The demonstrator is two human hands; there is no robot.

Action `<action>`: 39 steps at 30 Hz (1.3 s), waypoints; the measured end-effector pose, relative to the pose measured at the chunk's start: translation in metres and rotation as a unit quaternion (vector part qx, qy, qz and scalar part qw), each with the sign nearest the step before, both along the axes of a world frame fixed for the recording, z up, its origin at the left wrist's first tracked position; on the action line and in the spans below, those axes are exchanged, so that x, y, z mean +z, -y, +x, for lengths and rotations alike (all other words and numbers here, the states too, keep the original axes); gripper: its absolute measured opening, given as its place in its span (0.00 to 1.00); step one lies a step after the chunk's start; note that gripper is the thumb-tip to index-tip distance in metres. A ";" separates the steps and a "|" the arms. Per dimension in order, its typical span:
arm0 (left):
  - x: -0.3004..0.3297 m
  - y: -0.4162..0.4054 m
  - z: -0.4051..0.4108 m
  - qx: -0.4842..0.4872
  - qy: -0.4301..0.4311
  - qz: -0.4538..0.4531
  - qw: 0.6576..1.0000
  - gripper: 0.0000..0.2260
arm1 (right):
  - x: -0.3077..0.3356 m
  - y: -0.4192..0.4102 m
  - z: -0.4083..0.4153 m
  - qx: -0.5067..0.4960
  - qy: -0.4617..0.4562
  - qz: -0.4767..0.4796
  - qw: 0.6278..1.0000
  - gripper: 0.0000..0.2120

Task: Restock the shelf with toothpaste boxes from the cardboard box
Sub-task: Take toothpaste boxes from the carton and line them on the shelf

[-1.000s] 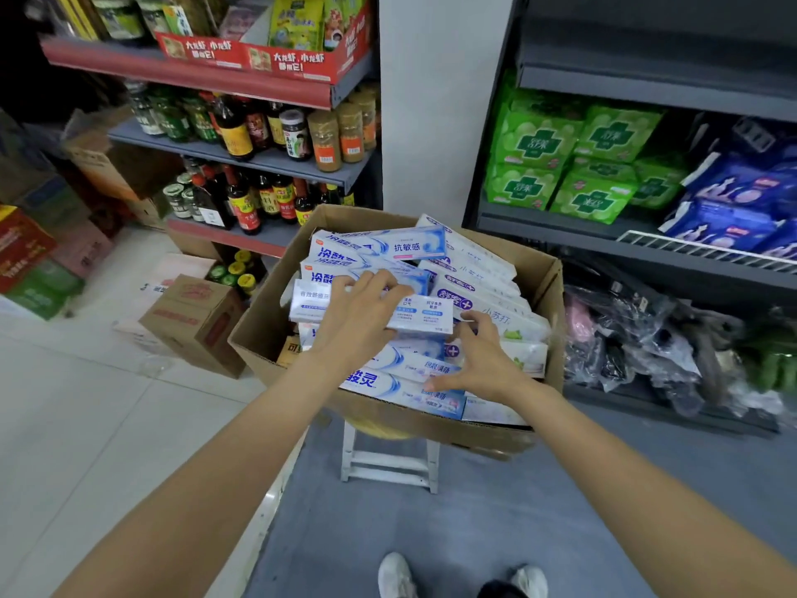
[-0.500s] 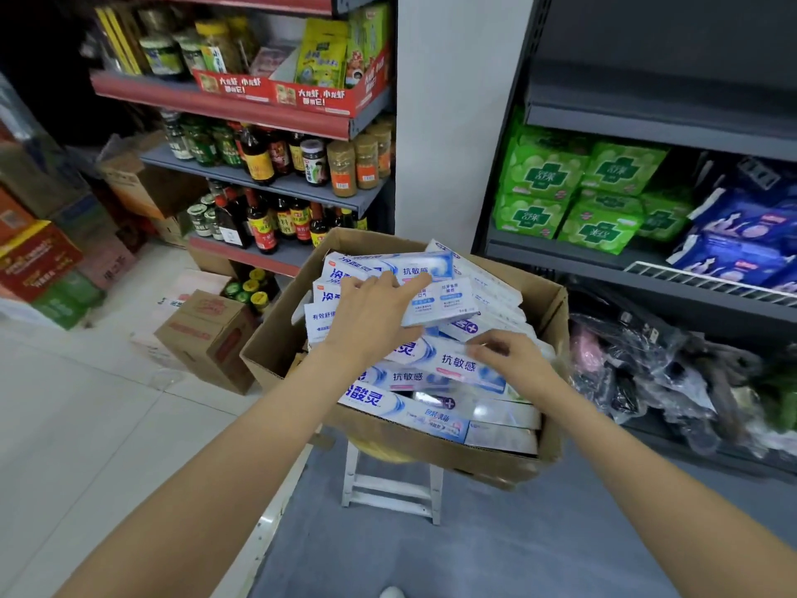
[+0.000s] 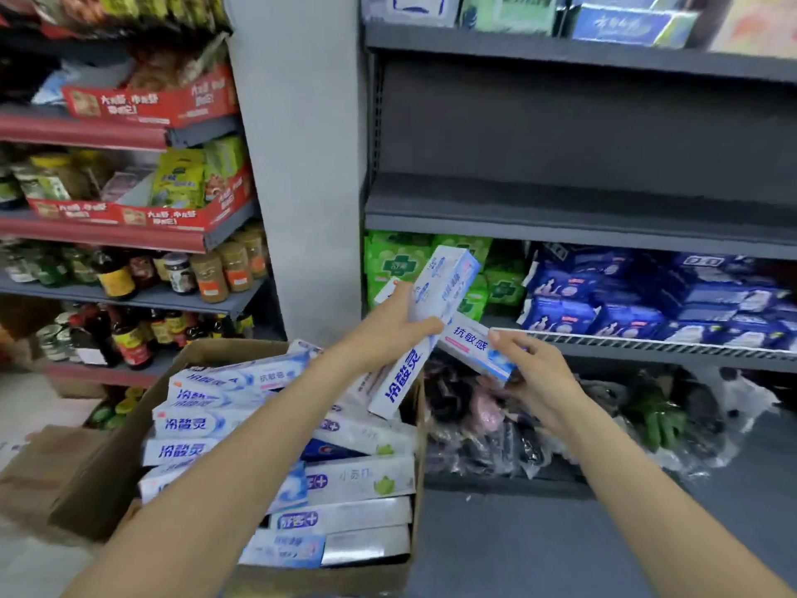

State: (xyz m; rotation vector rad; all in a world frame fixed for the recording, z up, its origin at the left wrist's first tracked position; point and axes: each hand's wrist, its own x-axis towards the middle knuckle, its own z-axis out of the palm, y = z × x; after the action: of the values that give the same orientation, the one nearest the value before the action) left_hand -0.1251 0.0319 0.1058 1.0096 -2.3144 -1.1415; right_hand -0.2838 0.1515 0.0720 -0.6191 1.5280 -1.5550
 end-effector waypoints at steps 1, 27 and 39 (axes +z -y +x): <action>0.007 -0.005 -0.024 -0.007 -0.004 -0.039 0.999 0.19 | 0.006 -0.006 -0.022 -0.010 -0.002 -0.010 1.000 0.06; 0.096 -0.078 -0.621 -0.093 0.095 -0.365 0.921 0.21 | 0.091 -0.118 -0.635 -0.177 -0.140 -0.096 0.969 0.05; 0.102 -0.037 -0.862 -0.029 0.160 -0.331 0.930 0.28 | 0.091 -0.064 -0.894 -0.229 -0.165 -0.080 0.956 0.21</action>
State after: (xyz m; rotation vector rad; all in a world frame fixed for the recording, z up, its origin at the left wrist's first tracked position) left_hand -0.9873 0.0690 0.2082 0.8993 -2.6965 -0.1521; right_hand -1.1781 0.2156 0.1632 -0.6729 1.9076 -2.0165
